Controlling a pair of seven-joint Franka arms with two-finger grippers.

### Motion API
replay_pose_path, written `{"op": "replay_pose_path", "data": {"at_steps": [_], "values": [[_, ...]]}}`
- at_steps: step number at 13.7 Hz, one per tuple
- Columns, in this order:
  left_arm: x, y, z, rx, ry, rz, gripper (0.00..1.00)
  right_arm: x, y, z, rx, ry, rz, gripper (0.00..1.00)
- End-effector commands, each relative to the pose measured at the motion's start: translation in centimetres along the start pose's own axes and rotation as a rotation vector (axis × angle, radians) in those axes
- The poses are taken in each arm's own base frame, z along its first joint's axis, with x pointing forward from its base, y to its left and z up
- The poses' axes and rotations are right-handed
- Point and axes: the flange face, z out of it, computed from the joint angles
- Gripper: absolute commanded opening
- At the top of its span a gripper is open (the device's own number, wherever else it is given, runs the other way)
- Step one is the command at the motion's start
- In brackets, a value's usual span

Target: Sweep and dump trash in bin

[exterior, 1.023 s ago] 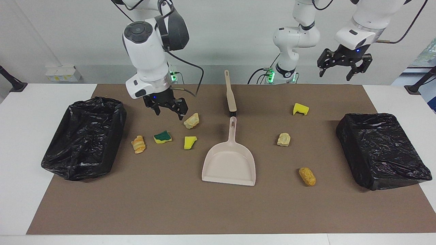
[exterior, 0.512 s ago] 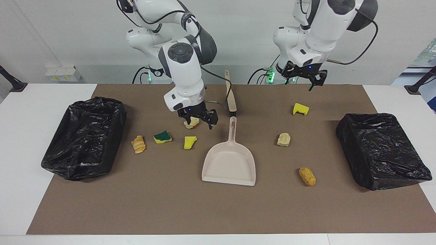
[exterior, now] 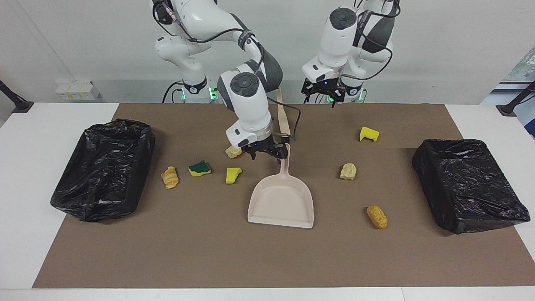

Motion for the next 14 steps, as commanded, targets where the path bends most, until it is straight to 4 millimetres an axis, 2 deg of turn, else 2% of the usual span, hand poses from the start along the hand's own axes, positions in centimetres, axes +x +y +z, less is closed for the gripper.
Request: {"op": "replay_pose_path", "data": {"at_steps": [1,3,5,7,9,11,12,13,14], "values": [[-3.1,4.0,2.8,0.001,0.000,-0.069,1.00,-2.5,-2.1,3.0,0.022,-0.005,0.030,1.00],[-4.8,6.9,6.7,0.003,0.019,-0.074,1.00,-3.6,-3.2,4.8,0.000,-0.004,0.010,1.00],[-6.3,9.3,9.6,-0.022,0.067,-0.182,1.00,-5.3,-4.3,6.5,-0.023,0.009,-0.036,1.00],[-8.1,11.9,11.9,0.000,0.042,-0.181,1.00,-5.7,-3.7,7.2,-0.055,0.008,-0.047,1.00],[-8.3,13.4,13.1,-0.017,0.053,-0.212,1.00,-5.9,-3.1,7.6,-0.079,0.014,-0.065,0.84],[-8.8,14.4,14.3,-0.032,0.070,-0.230,0.99,-6.2,-2.9,8.6,-0.093,0.011,-0.071,0.76],[-8.8,14.4,14.3,-0.032,0.070,-0.230,0.97,-6.2,-2.7,8.7,-0.098,0.008,-0.070,0.62],[-8.8,14.4,14.4,-0.030,0.068,-0.231,0.92,-6.2,-2.9,8.5,-0.102,0.010,-0.076,0.47],[-9.2,14.9,14.7,-0.025,0.063,-0.218,0.83,-6.2,-3.0,8.2,-0.107,0.019,-0.085,0.43]]}}
